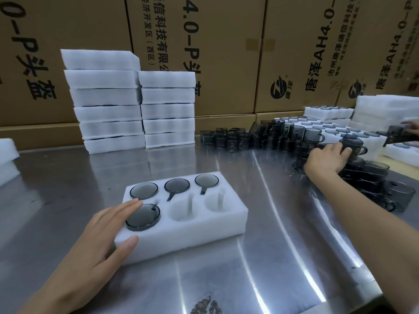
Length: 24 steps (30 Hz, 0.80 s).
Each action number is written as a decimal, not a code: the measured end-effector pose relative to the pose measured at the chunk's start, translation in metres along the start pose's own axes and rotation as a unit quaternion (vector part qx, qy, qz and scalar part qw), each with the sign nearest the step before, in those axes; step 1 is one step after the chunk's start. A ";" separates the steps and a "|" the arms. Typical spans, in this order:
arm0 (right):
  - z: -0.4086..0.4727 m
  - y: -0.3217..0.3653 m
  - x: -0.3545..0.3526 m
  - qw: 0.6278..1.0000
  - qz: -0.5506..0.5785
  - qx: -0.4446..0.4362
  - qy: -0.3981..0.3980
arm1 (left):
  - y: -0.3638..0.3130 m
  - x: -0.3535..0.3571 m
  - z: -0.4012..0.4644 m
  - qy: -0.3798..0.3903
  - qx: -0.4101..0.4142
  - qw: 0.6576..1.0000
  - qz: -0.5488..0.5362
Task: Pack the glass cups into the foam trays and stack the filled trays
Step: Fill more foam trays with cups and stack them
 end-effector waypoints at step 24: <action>-0.168 0.111 -0.074 0.909 0.138 -0.356 -0.166 | 0.007 0.003 -0.003 0.012 -0.035 0.999 -0.013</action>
Point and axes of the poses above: each hand's wrist, its own z-axis towards the middle knuckle, its own x-axis out of the palm, y = z × x, the point moved 9 cm from there along z, towards the middle knuckle, and after that the axes turned 2 degrees about y, right-handed, at the moved point
